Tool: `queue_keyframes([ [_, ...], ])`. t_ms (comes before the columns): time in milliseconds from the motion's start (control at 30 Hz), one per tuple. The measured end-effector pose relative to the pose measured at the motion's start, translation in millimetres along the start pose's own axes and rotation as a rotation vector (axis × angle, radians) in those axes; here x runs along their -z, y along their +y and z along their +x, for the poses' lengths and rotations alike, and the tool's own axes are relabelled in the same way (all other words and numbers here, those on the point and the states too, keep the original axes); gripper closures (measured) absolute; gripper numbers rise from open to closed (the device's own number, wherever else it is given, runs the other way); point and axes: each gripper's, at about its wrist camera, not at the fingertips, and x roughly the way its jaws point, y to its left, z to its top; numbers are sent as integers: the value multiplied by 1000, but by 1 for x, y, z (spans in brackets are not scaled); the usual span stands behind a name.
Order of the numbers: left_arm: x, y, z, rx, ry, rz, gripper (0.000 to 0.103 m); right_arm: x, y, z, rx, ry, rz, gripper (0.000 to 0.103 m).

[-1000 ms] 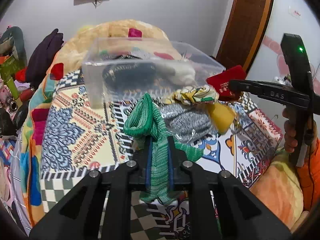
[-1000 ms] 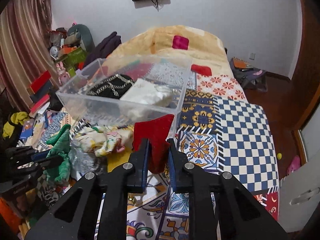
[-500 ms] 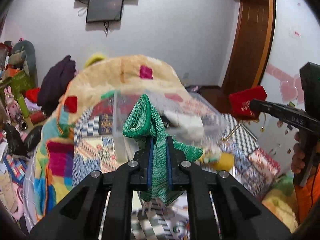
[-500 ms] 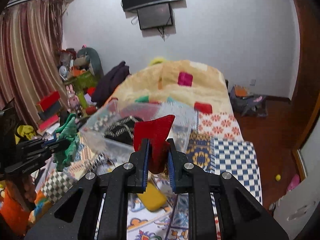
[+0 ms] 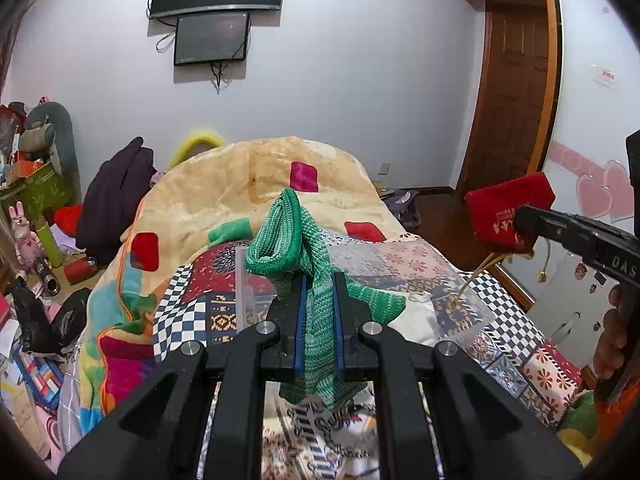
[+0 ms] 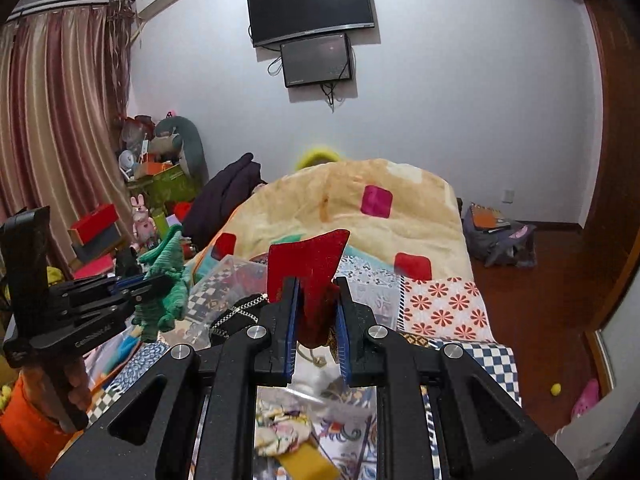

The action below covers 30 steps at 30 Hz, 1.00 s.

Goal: Organize soft objects
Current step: 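Carry both items over the clear box and release them inside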

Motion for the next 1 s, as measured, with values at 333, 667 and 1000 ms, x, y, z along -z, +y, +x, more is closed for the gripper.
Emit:
queue_keyframes([
  [333, 9, 1, 58, 12, 100, 17, 92, 23, -3, 48, -13, 125, -11, 88],
  [667, 17, -10, 90, 15, 162, 49, 92, 46, -8, 85, -10, 270, -19, 84],
  [1000, 14, -13, 64, 11, 120, 27, 50, 41, -4, 70, 63, 243, -59, 40],
])
